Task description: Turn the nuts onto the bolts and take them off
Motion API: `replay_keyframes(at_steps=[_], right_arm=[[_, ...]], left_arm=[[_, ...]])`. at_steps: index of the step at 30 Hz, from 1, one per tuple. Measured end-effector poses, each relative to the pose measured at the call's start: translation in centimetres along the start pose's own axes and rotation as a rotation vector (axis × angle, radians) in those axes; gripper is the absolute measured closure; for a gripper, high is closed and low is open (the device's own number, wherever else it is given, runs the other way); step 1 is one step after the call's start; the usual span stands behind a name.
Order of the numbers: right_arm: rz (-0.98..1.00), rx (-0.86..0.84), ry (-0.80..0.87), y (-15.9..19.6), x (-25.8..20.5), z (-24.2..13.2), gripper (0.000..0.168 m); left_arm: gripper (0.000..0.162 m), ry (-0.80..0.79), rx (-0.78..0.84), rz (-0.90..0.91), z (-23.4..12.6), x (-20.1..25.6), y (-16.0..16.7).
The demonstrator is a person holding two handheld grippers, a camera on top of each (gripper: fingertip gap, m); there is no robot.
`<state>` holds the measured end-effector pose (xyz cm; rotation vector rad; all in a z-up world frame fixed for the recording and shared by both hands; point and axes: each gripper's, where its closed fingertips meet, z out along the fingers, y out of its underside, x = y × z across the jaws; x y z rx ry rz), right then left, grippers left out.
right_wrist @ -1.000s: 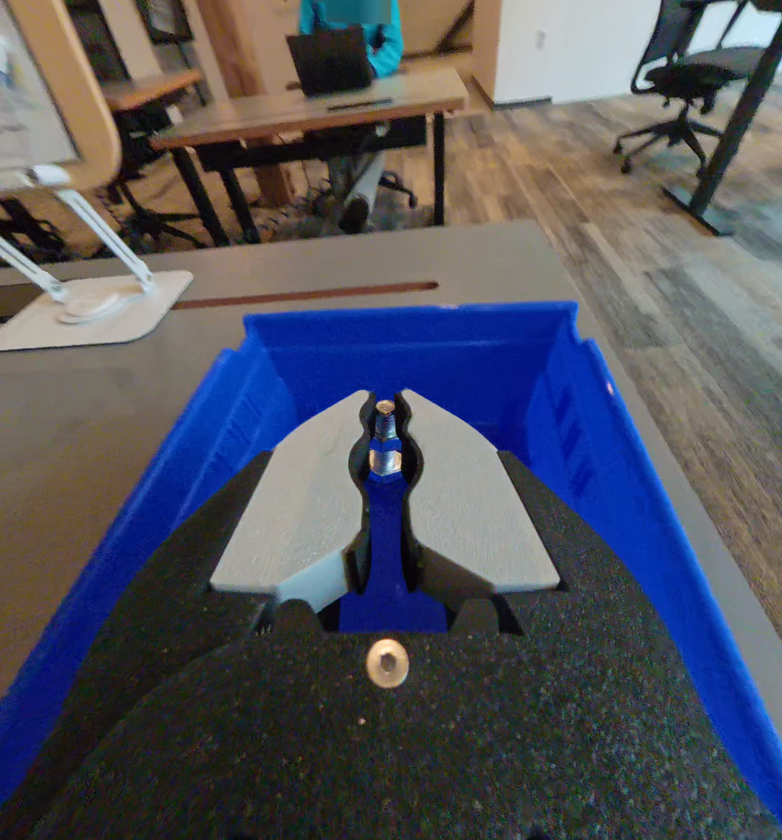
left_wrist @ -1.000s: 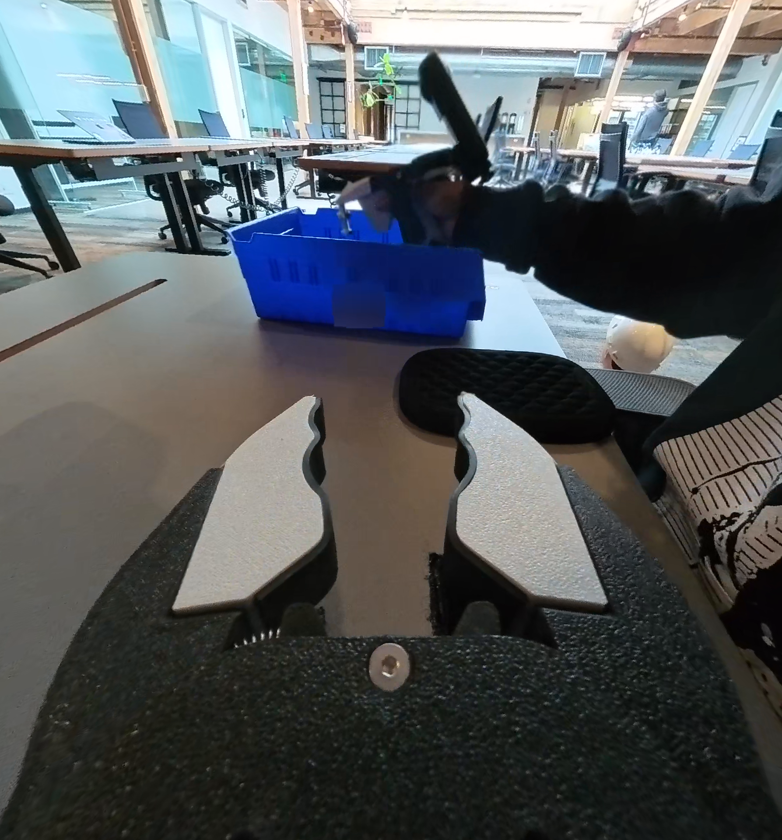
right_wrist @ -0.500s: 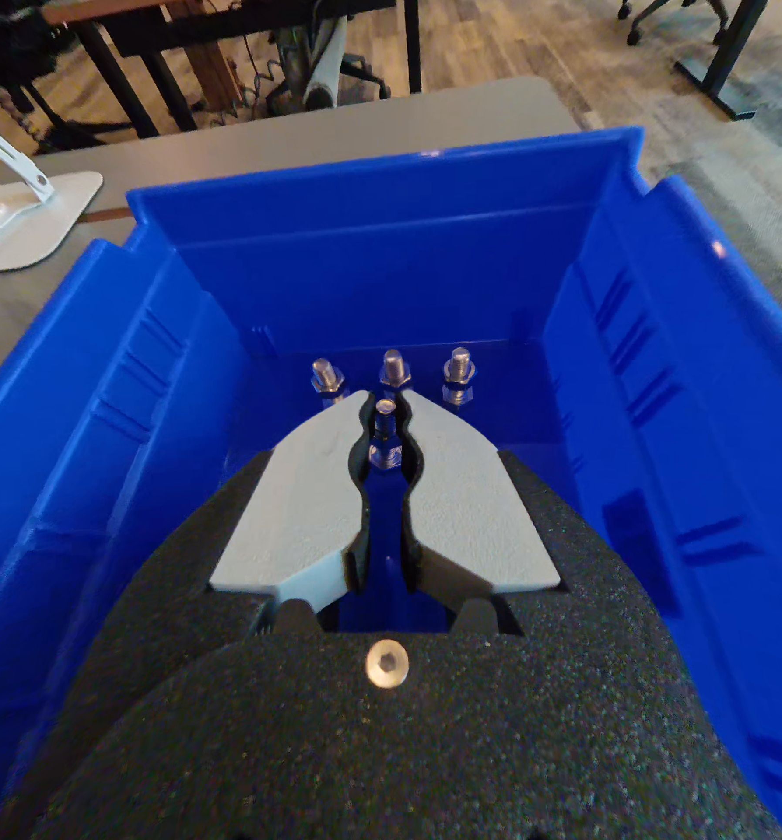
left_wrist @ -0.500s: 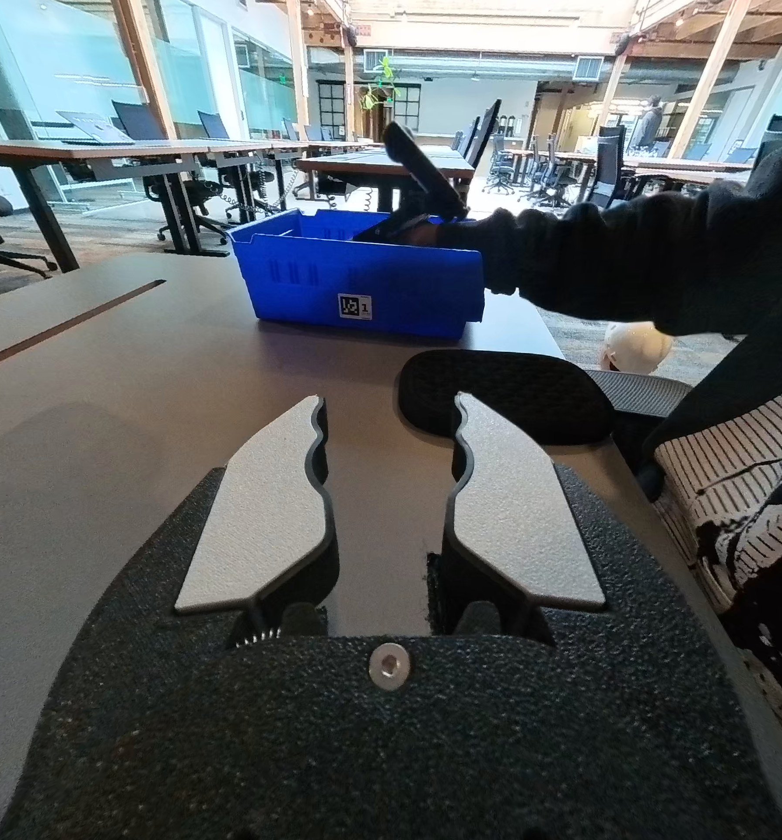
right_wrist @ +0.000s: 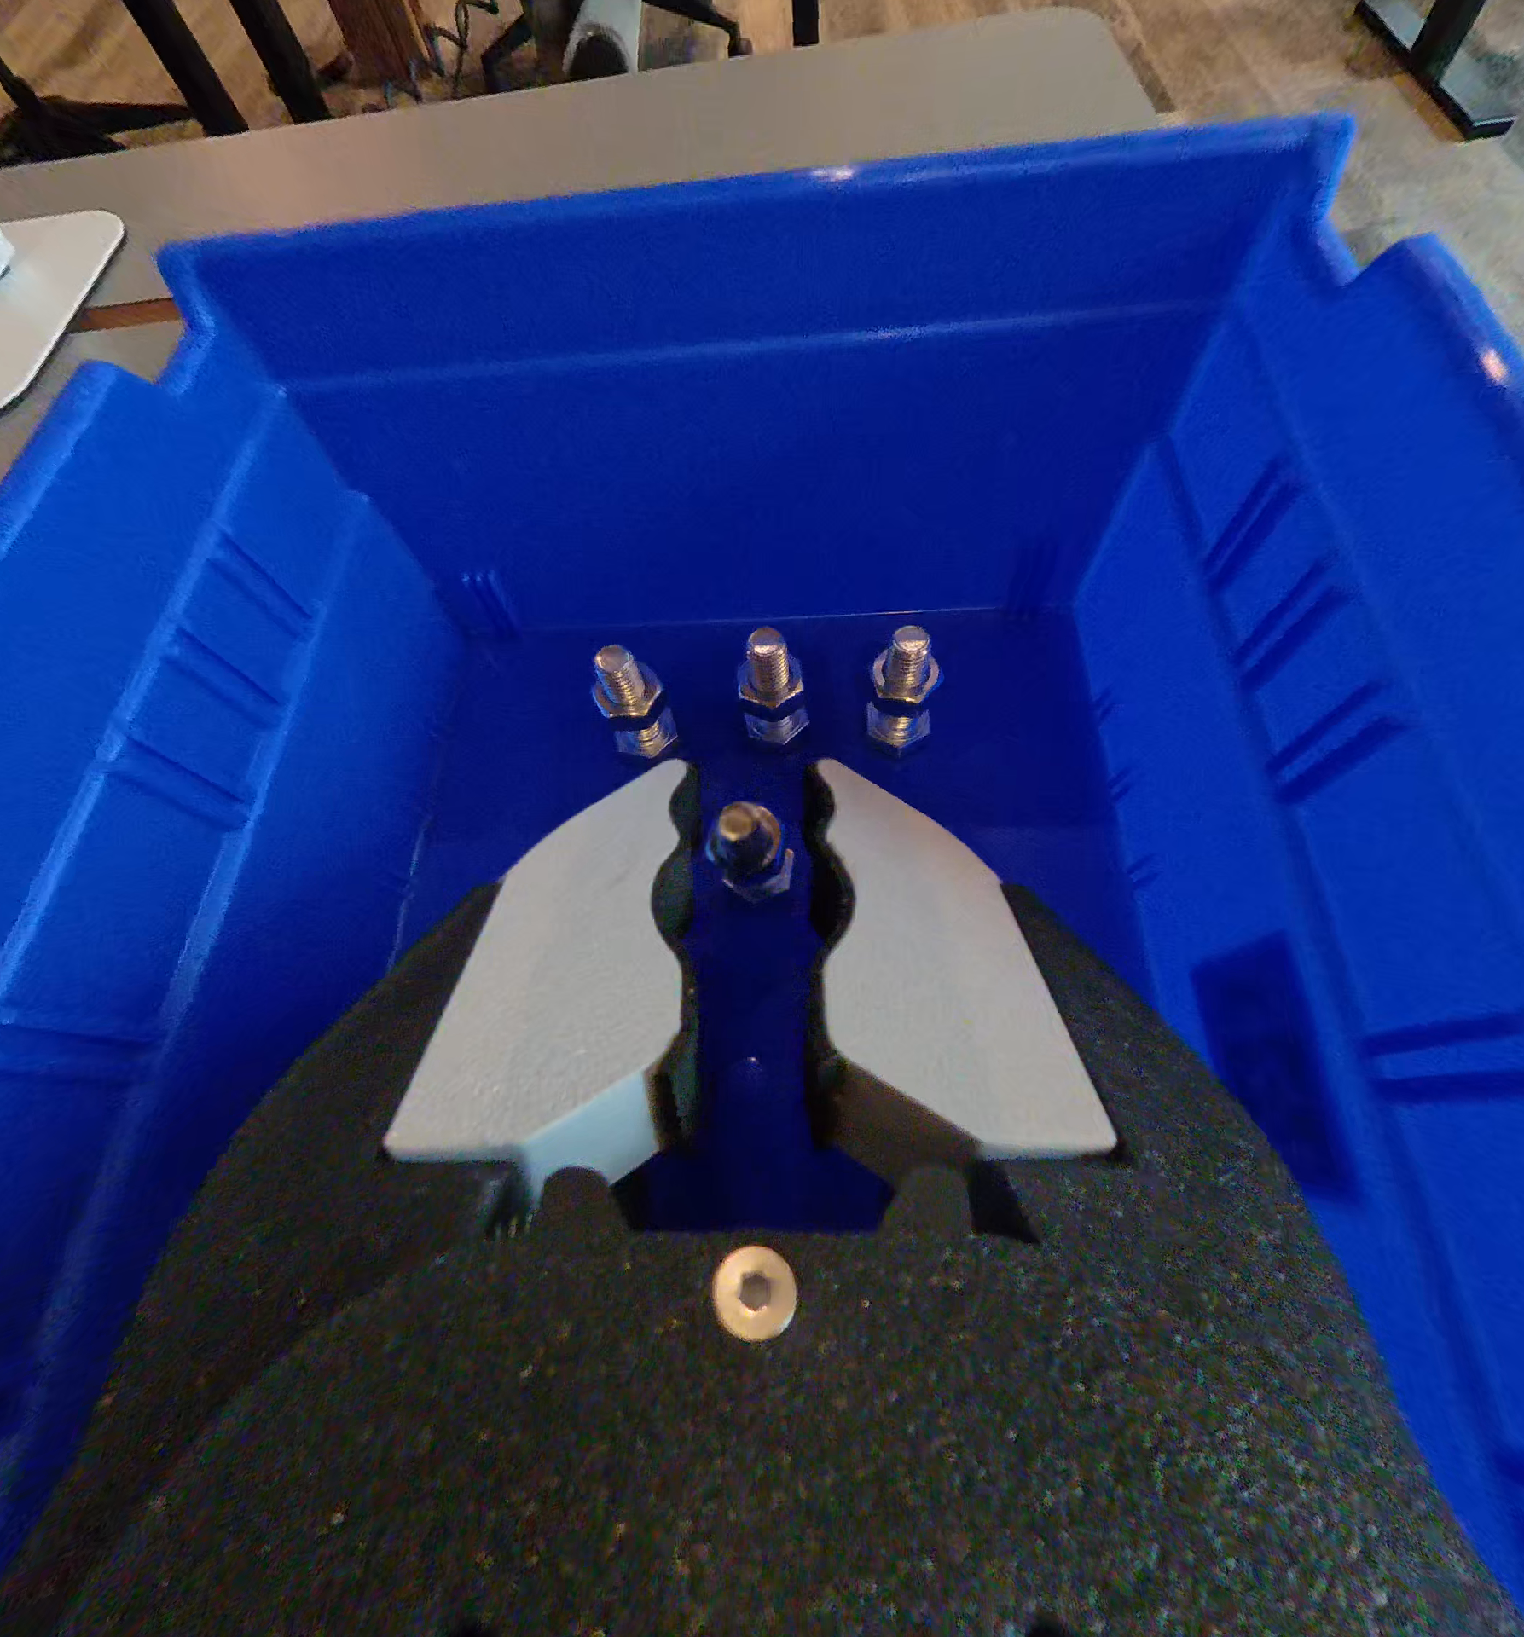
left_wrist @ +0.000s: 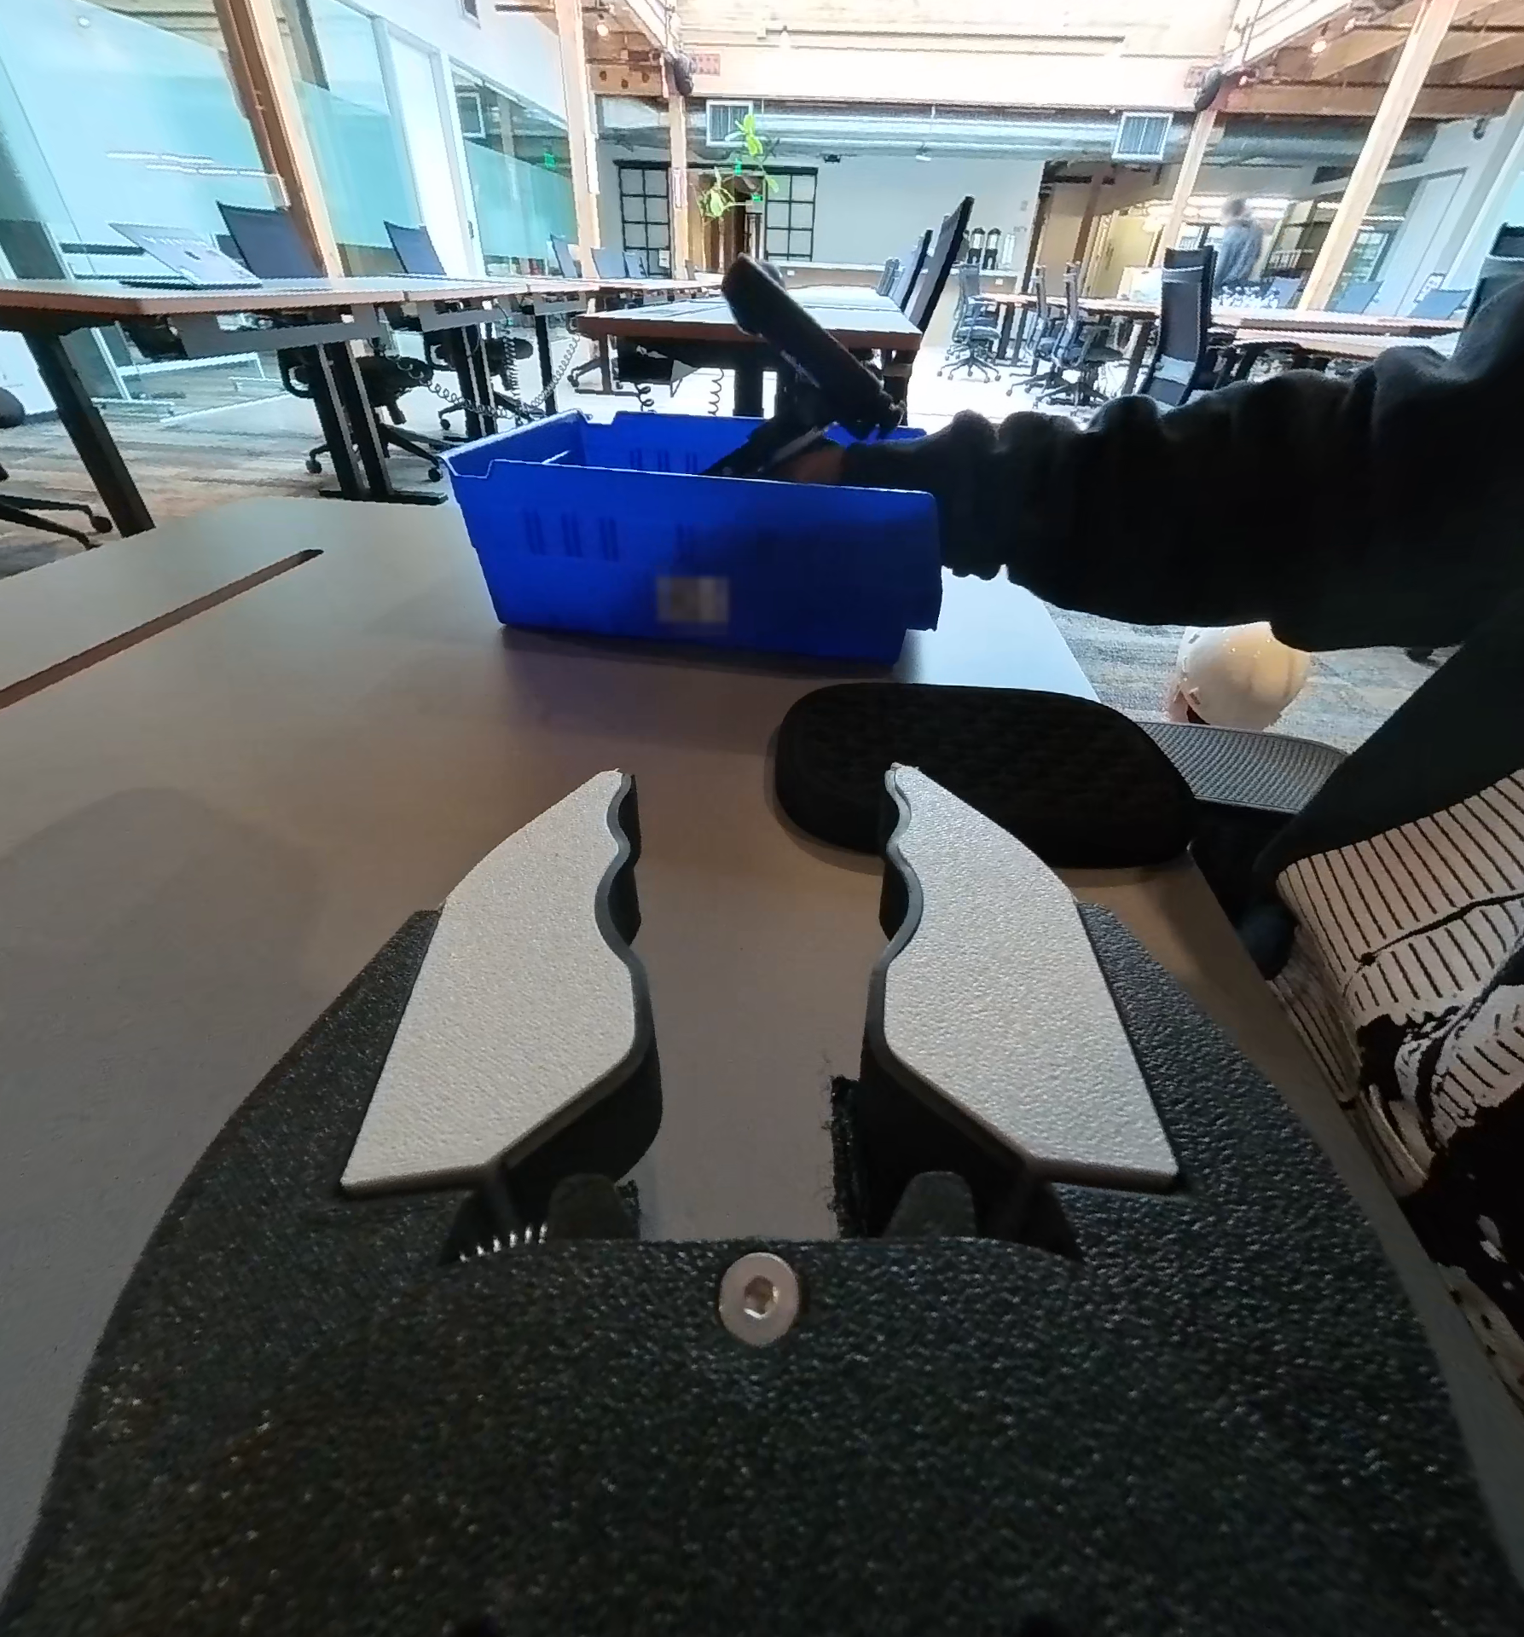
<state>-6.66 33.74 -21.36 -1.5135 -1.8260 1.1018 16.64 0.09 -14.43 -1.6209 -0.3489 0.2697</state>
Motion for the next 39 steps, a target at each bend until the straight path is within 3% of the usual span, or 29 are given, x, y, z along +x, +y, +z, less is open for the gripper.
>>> replay_keyframes(at_steps=[3,8,11,17,24,31,39], right_arm=[[-0.013,0.010,0.005,-0.4,0.0,-0.4,0.136],[-0.100,-0.027,0.005,-0.9,-0.7,-2.0,0.101],[-0.157,-0.061,0.025,-1.4,-1.0,-3.8,0.078],[-0.166,-0.097,0.015,-2.6,-2.0,-8.2,0.067],[-0.140,-0.091,-0.054,-4.1,-3.9,-12.6,0.043],[-0.173,-0.122,-0.022,-4.2,-4.5,-15.7,0.037],[-0.212,-0.162,0.053,-4.8,-4.2,-17.6,0.025]], left_arm=[[0.110,-0.003,-0.001,-0.001,0.0,0.0,0.0],[0.109,-0.025,-0.012,0.000,0.1,-0.3,0.1],[0.101,-0.074,-0.016,-0.015,0.0,-1.0,0.0],[0.082,-0.377,-0.093,-0.072,-2.2,-4.7,-1.6],[0.079,-0.753,-0.262,-0.191,-9.9,-6.4,-4.7],[0.077,-1.097,-0.368,-0.262,-21.0,-6.2,-6.4],[0.068,-1.288,-0.468,-0.342,-28.6,-4.7,-6.2]])
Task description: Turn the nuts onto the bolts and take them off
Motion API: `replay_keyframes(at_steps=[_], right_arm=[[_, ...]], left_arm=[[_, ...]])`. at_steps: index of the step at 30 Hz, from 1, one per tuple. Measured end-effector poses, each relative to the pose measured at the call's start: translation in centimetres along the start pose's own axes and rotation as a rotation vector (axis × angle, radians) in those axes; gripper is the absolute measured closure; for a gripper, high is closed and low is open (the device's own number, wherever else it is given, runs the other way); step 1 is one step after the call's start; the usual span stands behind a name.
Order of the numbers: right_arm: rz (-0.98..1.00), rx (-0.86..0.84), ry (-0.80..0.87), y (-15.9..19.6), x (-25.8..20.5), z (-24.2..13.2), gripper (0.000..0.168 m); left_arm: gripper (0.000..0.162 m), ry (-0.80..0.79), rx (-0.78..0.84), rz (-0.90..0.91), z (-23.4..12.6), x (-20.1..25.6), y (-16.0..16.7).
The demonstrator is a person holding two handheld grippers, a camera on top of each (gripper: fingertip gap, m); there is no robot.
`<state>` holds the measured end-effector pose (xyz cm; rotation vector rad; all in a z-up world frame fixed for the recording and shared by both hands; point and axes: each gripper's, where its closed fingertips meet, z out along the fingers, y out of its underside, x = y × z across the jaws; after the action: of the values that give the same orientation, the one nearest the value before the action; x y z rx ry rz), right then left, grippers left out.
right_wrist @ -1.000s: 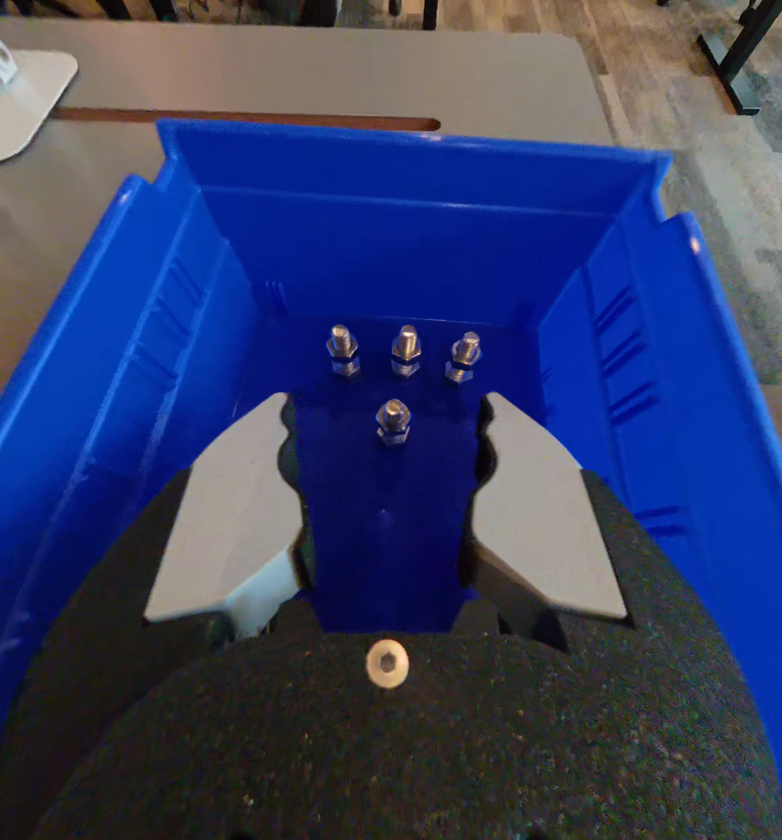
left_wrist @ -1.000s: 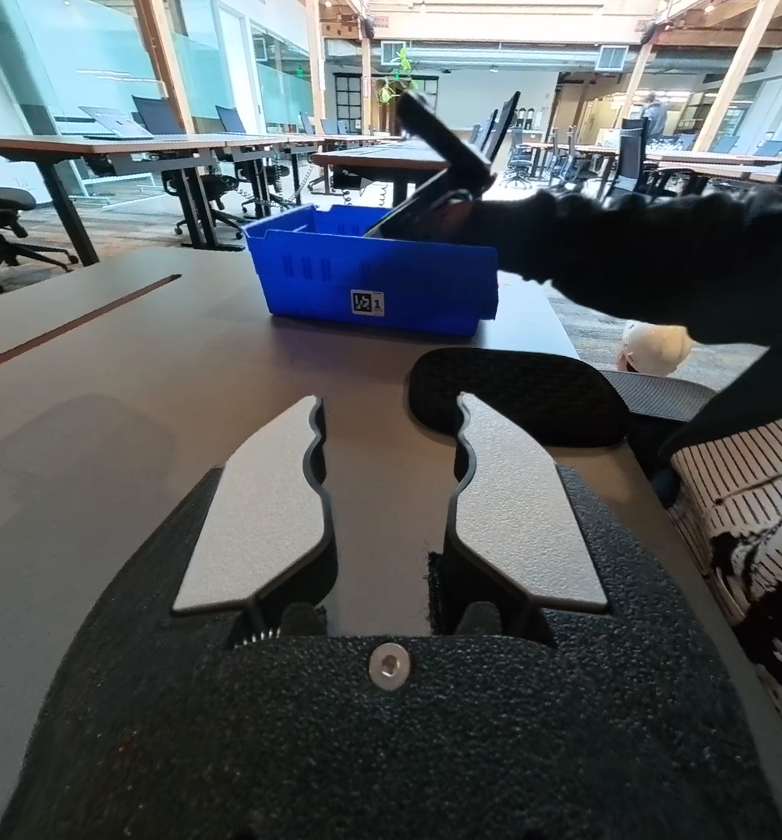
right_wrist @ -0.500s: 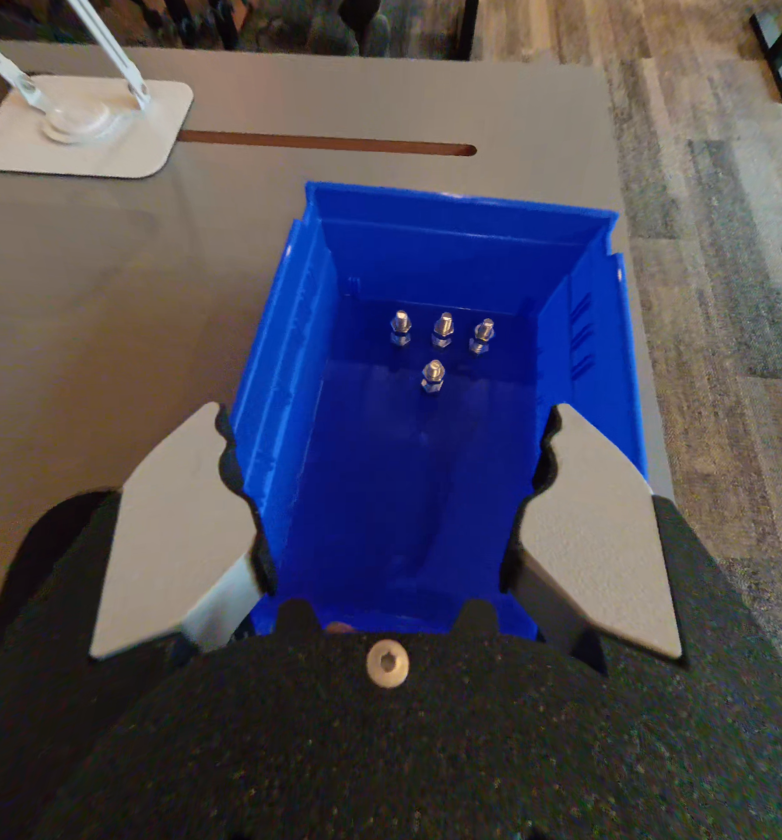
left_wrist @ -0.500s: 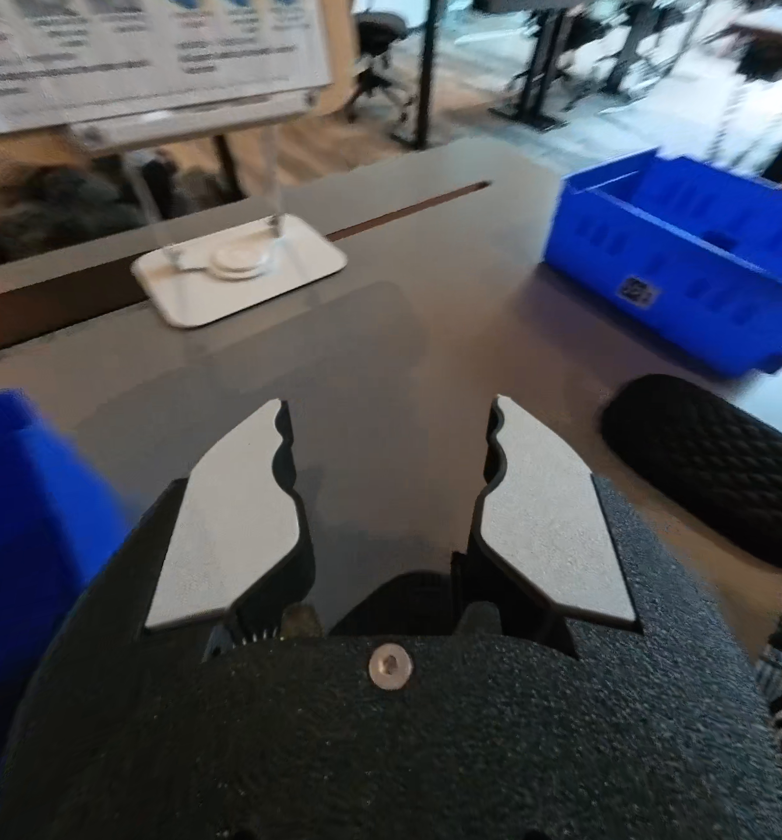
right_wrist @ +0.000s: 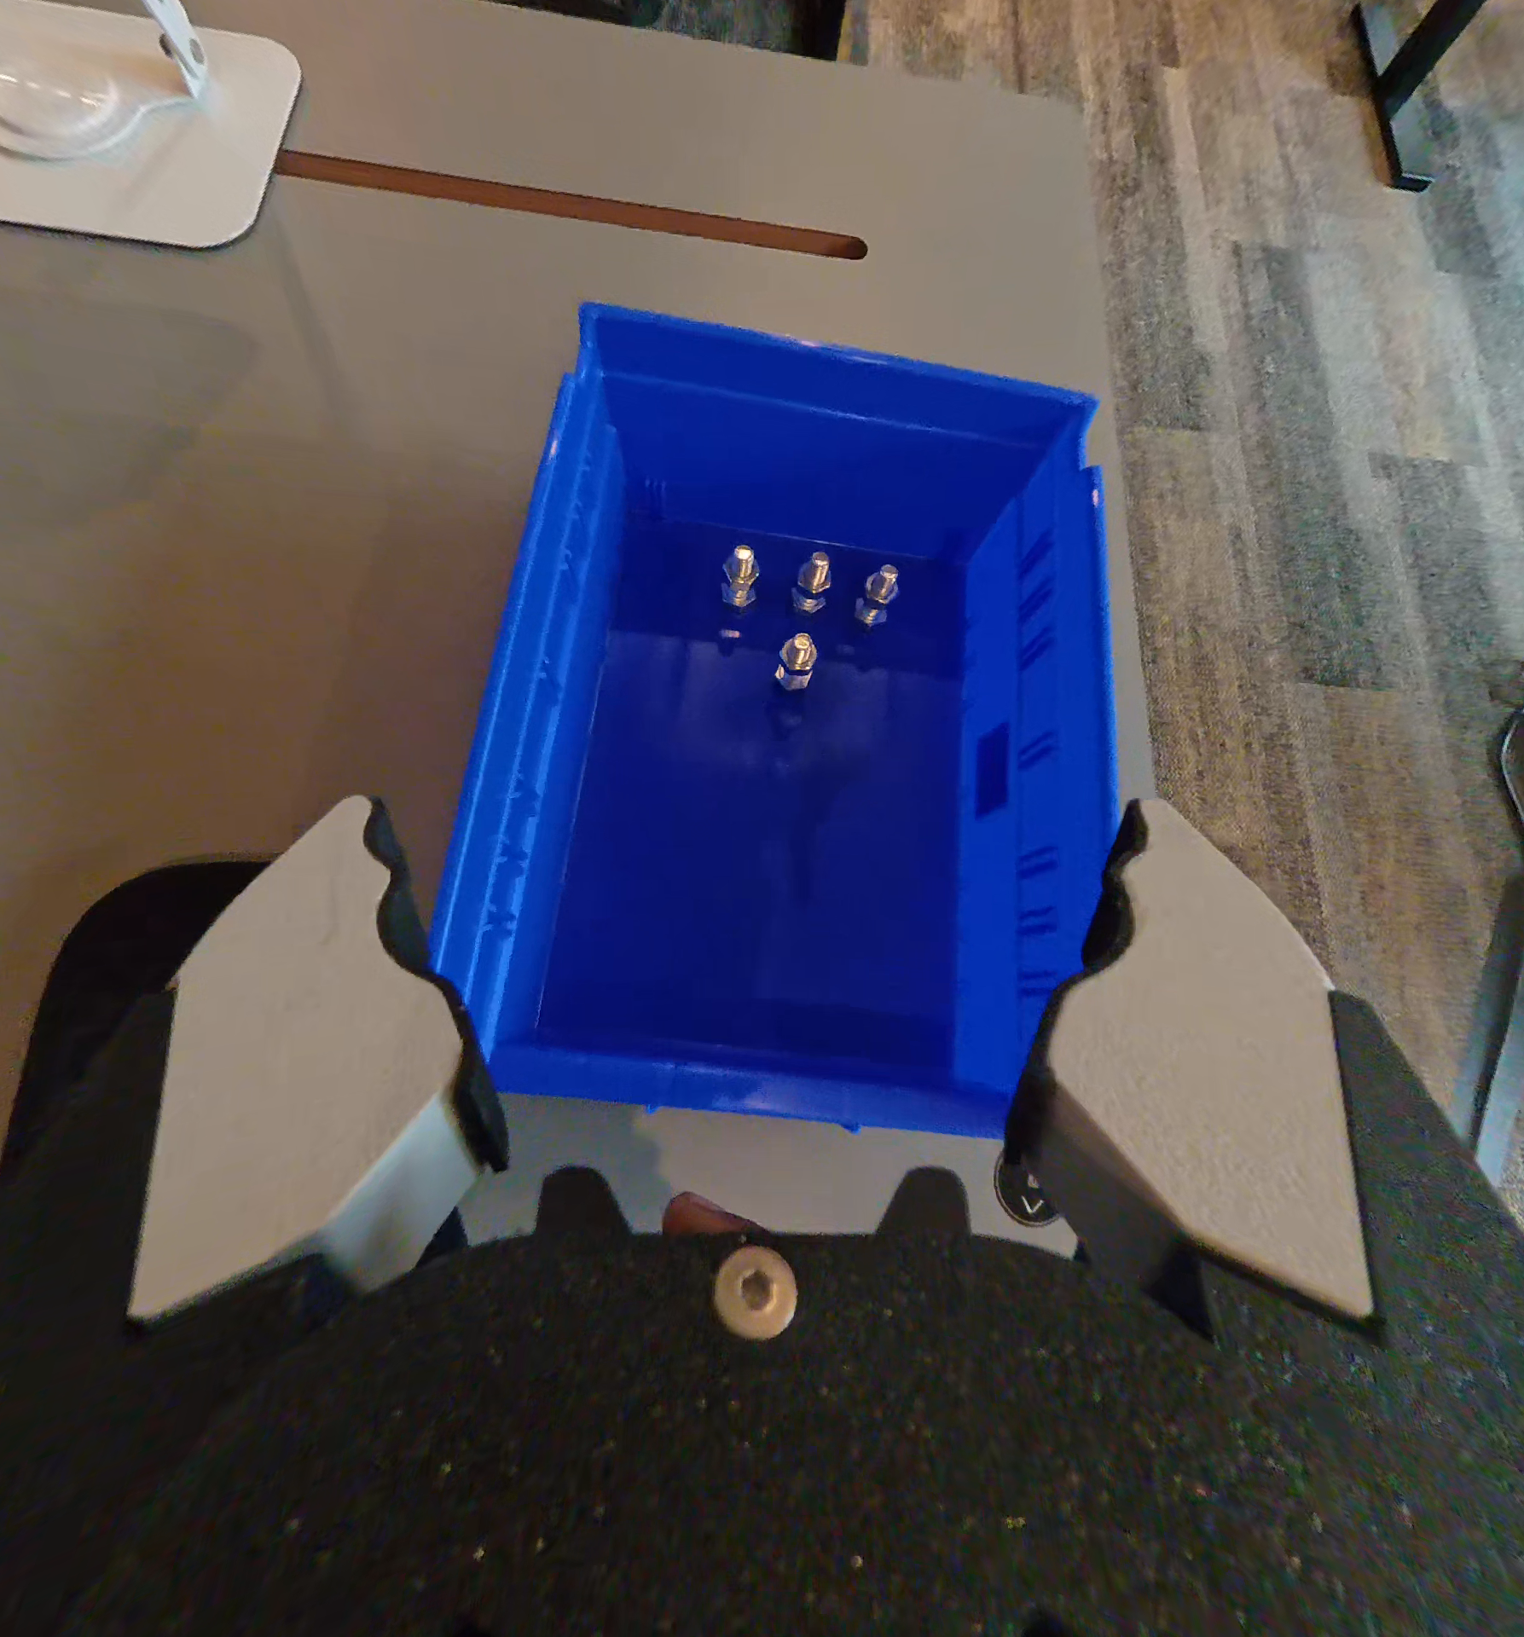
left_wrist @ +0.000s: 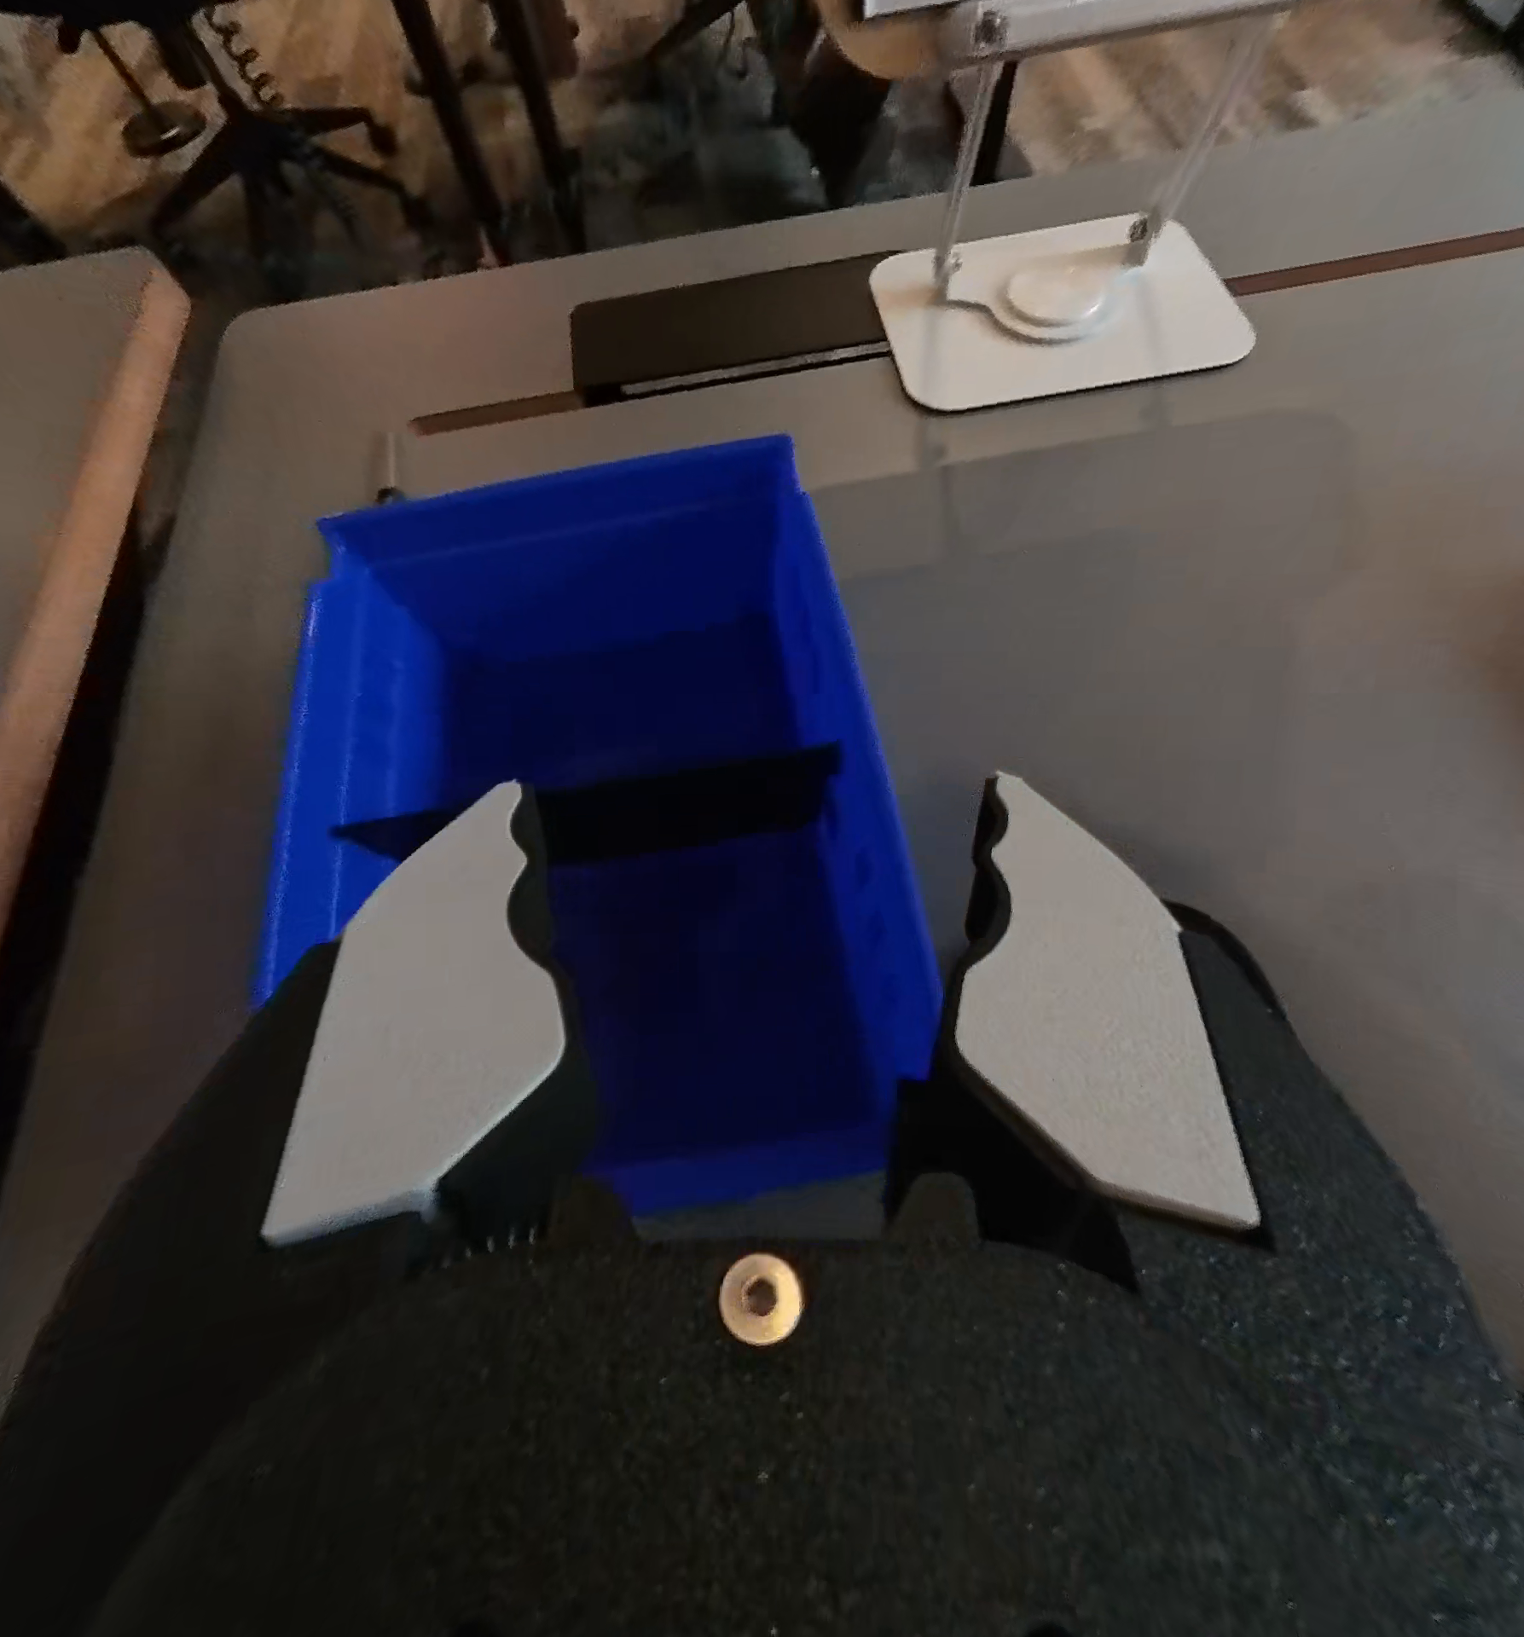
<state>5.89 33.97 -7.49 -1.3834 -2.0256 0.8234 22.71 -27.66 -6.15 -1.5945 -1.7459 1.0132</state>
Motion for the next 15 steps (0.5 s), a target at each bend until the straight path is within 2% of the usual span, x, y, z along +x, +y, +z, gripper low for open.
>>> replay_keyframes(at_steps=[5,10,15], right_arm=[[-0.016,-0.016,-0.006,0.1,-0.4,-0.2,0.023],[-0.025,-0.010,-0.014,0.0,-0.9,-0.3,0.024],[-0.038,-0.012,-0.047,0.1,-2.0,0.0,0.028]], left_arm=[[0.062,-0.035,-0.050,0.020,-0.3,-0.7,0.7],[0.064,-0.014,-0.045,0.020,-0.2,-0.1,0.5],[0.069,0.044,-0.110,0.033,1.2,1.5,1.4]])
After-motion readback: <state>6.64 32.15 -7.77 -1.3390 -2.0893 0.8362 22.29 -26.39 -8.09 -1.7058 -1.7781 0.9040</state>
